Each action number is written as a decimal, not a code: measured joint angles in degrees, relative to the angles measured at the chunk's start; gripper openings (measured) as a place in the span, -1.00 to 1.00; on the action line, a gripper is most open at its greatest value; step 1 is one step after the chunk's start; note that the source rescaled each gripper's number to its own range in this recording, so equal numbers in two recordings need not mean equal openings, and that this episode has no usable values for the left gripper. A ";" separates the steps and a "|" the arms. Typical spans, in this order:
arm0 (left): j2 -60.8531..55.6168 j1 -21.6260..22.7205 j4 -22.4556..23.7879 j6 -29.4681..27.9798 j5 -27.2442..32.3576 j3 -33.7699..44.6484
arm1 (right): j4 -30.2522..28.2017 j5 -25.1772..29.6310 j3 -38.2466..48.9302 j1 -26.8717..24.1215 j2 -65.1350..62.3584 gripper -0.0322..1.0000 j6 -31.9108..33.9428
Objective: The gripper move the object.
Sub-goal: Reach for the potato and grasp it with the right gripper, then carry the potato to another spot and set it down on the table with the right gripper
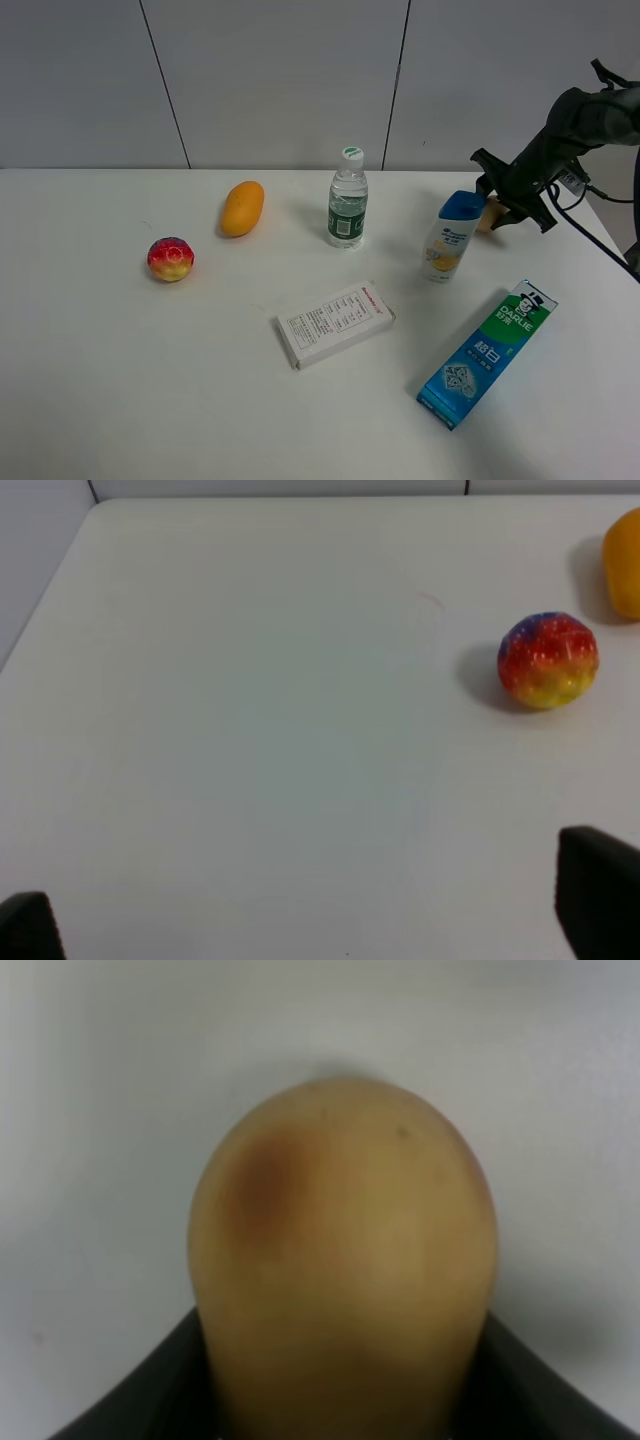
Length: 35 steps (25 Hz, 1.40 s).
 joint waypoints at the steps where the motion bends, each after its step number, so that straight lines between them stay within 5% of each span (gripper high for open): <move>1: 0.00 0.00 0.00 0.00 0.00 0.00 | 0.00 0.00 0.00 0.00 -0.20 -0.47 -0.85; 7: 0.00 0.00 0.00 0.00 0.00 0.00 | 0.00 0.11 0.00 0.00 -3.73 -0.83 -9.61; 13: 0.00 0.00 0.00 0.00 0.00 0.00 | 3.75 3.49 0.00 0.00 -13.07 -0.92 -23.24; 17: 0.00 0.00 0.00 0.00 0.00 0.00 | 15.54 8.51 0.00 0.00 -21.15 -0.93 -39.23; 21: 0.00 0.00 0.00 0.05 0.00 0.00 | 33.47 13.90 0.00 0.00 -28.52 -0.93 -58.21; 25: 0.00 0.00 0.00 0.05 0.00 0.00 | 45.14 16.93 0.00 2.14 -34.46 -0.93 -69.53; 29: 0.00 0.00 0.00 0.05 0.00 0.00 | 43.85 17.07 -0.03 10.04 -37.69 -0.94 -71.84; 35: 0.00 0.00 0.00 -0.01 0.00 0.00 | 32.50 11.01 -0.02 28.18 -37.59 -0.94 -72.04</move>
